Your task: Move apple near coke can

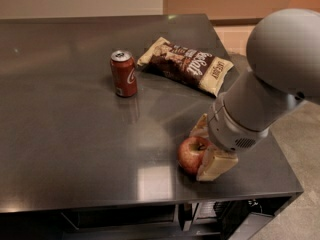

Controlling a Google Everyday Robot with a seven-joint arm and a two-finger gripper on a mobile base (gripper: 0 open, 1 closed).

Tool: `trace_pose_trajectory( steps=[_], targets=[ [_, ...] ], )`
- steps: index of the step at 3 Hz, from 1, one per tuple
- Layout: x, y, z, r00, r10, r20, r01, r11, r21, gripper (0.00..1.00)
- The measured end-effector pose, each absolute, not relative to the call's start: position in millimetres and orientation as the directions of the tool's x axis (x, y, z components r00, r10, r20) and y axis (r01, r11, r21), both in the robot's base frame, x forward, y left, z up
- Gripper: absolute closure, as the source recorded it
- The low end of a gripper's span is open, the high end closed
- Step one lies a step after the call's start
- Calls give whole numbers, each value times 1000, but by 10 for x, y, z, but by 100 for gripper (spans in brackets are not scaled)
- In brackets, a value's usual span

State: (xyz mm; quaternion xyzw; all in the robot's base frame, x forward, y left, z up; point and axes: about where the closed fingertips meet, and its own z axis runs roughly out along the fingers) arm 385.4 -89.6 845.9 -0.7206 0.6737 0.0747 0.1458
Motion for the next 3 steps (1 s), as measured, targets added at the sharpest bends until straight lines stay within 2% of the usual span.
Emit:
trace_pose_trajectory(
  steps=[1, 2, 3],
  targets=[
    [3822, -890, 8494, 73, -951, -302, -994, -44, -103, 61],
    [4030, -804, 8634, 43, -949, -311, -993, -7, -114, 85],
    [4398, -610, 8798, 2, -942, -335, -988, 50, -146, 100]
  ],
)
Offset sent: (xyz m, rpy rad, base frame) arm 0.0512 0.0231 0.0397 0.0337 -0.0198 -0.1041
